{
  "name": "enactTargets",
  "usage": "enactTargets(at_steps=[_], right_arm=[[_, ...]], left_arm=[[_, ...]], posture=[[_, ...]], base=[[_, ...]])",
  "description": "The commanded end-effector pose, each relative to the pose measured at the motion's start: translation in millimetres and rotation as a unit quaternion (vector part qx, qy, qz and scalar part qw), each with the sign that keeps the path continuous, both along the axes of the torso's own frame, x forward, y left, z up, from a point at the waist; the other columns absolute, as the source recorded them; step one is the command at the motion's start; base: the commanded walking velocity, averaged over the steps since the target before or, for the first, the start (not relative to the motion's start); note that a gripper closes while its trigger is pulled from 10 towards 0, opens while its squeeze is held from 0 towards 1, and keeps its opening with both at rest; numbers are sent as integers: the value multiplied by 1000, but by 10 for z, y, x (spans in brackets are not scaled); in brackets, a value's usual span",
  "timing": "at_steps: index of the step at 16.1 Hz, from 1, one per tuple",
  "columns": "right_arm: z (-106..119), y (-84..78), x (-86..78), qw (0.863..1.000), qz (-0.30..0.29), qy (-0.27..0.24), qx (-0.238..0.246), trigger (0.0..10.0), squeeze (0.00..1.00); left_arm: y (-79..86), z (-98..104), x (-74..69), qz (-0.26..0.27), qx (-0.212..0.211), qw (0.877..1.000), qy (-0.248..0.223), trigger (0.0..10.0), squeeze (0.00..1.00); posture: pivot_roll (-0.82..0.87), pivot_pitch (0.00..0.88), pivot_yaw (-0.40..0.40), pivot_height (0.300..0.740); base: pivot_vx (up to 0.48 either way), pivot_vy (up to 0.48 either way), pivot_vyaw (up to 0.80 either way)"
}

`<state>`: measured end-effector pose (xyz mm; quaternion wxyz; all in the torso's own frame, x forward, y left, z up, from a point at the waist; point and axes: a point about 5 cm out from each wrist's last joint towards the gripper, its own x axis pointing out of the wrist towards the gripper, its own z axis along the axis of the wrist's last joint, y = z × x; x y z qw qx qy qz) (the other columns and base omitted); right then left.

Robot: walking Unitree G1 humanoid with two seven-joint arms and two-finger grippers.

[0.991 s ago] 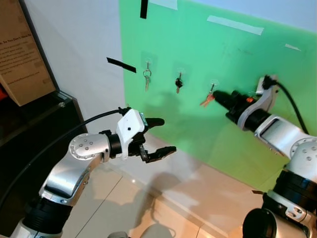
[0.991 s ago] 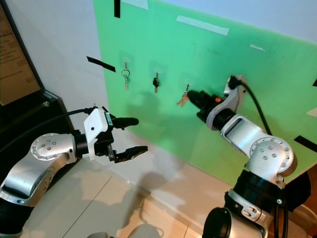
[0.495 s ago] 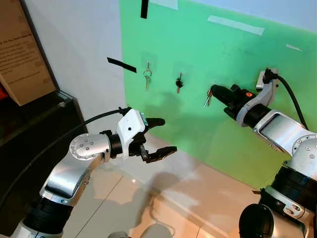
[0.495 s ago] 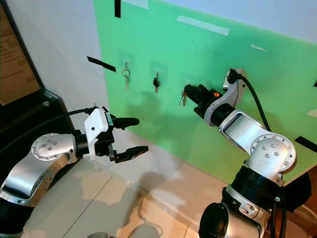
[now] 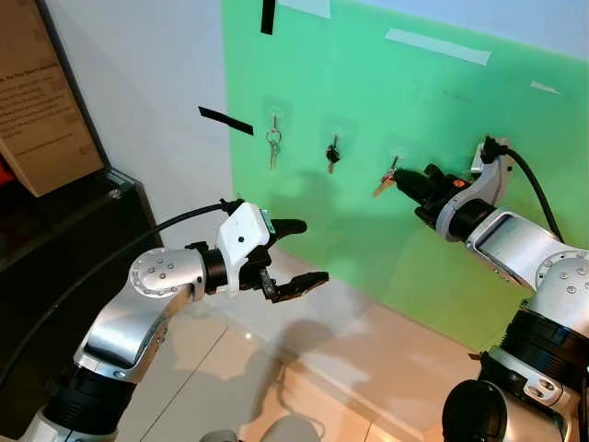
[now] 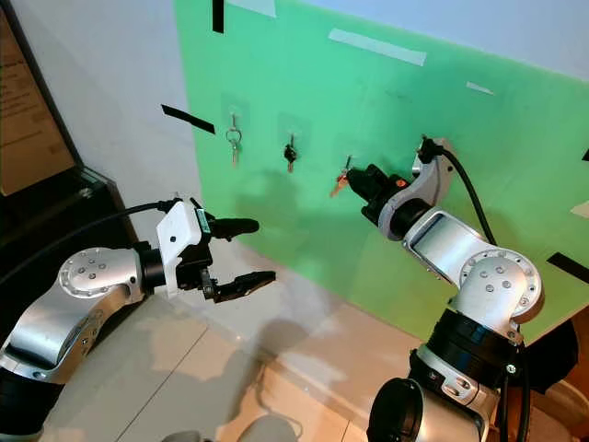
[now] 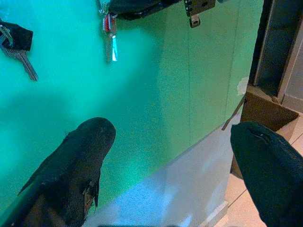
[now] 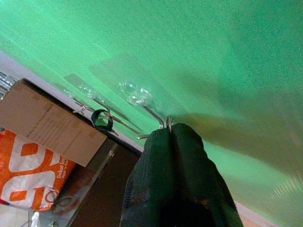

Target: Hang keys on a hook

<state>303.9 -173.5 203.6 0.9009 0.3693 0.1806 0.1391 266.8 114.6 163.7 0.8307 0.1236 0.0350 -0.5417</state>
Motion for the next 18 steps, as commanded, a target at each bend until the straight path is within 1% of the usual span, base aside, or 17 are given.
enactTargets(at_steps=[1, 6, 10, 11, 14, 15, 18], right_arm=[[-58, -75, -10, 1000, -19, 14, -4, 10000, 0], [-135, -39, -35, 999, -2, 23, -26, 10000, 0], [-130, -23, -38, 1000, 5, 17, -20, 10000, 0], [-29, 24, -63, 999, 34, -15, -12, 10000, 0], [75, 47, -88, 998, 52, -41, -10, 10000, 0], [139, 68, -121, 996, 68, -57, -14, 10000, 0], [193, 99, -173, 994, 85, -71, -19, 10000, 0]], left_arm=[[-21, -3, -15, -5, 2, 1000, 1, 10000, 0], [-25, -6, -11, -6, 3, 1000, 0, 10000, 0], [-31, -1, -7, -7, 3, 1000, -1, 10000, 0], [-31, -2, -7, -6, 3, 1000, -1, 10000, 0], [-37, -2, -4, -6, 2, 1000, -1, 10000, 0], [-37, -2, -3, -6, 2, 1000, 0, 10000, 0], [-34, -4, -4, -6, 2, 1000, 0, 10000, 0]], posture=[[35, 0, -79, 740], [35, 0, -79, 740], [33, 0, -77, 740], [33, 0, -78, 740], [32, 0, -78, 740], [30, 0, -77, 740], [29, 0, -76, 740]], base=[[0, 0, 0], [0, 0, 0], [0, 0, 0], [0, 0, 0], [0, 0, 0], [0, 0, 0], [0, 0, 0]])
